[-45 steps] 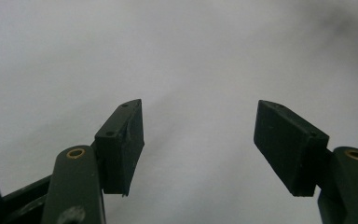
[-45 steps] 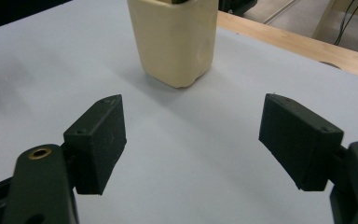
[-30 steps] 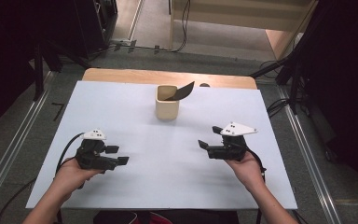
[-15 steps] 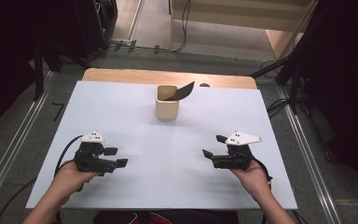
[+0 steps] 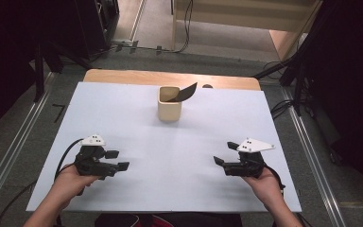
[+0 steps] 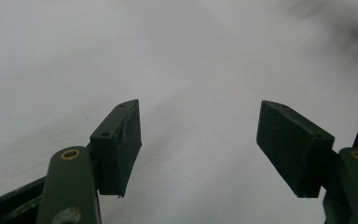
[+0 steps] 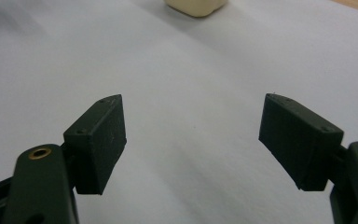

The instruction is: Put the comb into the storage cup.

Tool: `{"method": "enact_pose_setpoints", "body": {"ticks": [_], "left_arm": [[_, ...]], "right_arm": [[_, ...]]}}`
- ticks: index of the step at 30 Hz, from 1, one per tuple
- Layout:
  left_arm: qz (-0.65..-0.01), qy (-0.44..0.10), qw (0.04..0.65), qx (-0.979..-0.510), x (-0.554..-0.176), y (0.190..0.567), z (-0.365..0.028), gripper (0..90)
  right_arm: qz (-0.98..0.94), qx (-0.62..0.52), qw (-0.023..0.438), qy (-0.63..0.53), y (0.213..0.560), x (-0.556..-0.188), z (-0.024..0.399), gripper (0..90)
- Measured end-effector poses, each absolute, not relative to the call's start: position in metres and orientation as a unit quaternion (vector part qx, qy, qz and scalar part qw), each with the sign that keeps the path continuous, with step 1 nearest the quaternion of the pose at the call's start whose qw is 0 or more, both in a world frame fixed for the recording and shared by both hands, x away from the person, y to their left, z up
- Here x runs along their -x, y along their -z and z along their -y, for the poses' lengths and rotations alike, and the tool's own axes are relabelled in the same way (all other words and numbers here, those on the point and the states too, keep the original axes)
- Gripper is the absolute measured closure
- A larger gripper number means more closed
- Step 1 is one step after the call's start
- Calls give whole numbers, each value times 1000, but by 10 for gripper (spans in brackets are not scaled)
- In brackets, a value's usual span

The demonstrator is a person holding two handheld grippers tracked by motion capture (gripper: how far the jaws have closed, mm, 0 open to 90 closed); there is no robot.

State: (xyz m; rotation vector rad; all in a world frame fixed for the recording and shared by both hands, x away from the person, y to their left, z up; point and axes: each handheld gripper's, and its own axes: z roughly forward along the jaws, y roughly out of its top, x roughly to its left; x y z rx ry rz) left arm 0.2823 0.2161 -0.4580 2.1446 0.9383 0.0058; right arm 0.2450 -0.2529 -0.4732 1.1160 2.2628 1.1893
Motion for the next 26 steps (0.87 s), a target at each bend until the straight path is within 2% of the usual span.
{"method": "enact_pose_setpoints", "body": {"ticks": [24,26], "left_arm": [[-369,-2,389,-844,-280,460,-218,318],[-375,-5,389,-841,-280,460,-217,316]], "right_arm": [[-798,-407,175,-409,478,-235,275,210],[-791,-419,171,-413,477,-236,275,169]]}}
